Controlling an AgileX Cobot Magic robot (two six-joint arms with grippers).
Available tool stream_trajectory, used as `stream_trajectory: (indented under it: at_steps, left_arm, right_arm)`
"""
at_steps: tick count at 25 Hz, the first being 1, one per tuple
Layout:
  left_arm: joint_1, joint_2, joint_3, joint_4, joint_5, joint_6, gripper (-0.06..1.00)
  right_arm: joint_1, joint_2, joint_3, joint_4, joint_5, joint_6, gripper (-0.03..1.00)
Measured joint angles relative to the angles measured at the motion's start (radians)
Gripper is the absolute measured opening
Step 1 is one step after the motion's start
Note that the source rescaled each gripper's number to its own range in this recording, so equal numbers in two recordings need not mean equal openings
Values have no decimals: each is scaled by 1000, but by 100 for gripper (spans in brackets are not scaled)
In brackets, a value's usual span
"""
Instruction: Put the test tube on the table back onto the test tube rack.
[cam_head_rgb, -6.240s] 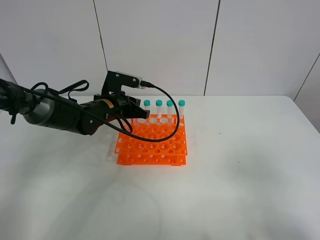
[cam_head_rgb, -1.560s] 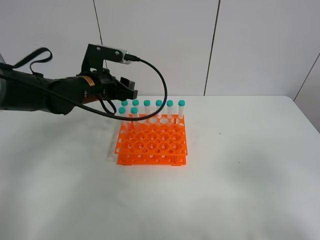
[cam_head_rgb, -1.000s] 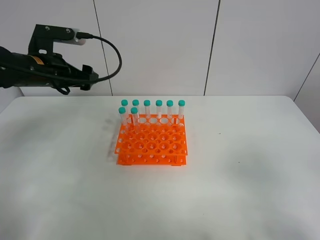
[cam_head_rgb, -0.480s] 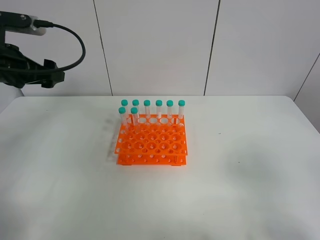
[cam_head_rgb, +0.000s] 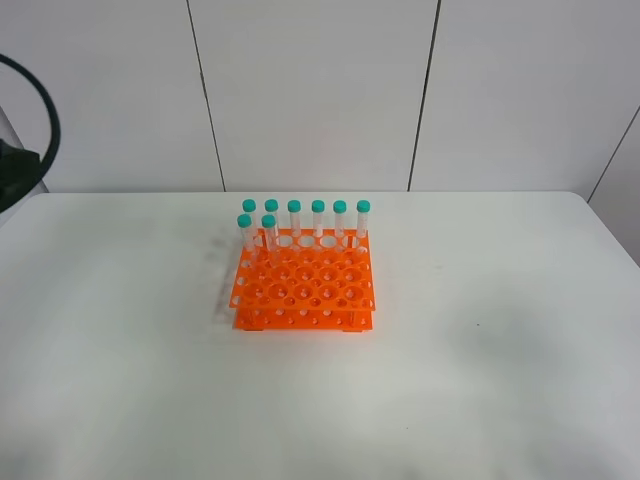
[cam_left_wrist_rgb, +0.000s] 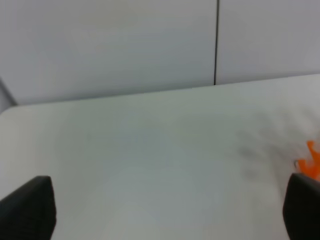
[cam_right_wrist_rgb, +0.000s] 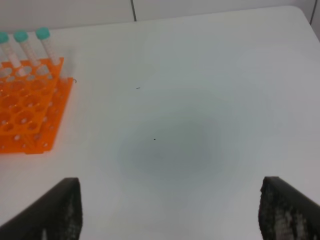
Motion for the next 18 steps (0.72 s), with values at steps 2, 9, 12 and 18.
stream_trajectory:
  at_steps: [2, 9, 12, 18]
  left_arm:
    - [0, -106, 29, -15, 61, 0, 100]
    - [0, -418, 45, -47, 403, -4, 100]
    - [0, -517, 56, -40, 554, -28, 100]
    - [0, -695, 69, 86, 754, -174, 100]
  right_arm:
    - [0, 0, 0, 0, 0, 0, 93]
    - [0, 0, 0, 0, 0, 0, 93]
    - [0, 0, 0, 0, 0, 2, 93]
    - [0, 0, 0, 0, 0, 4, 93]
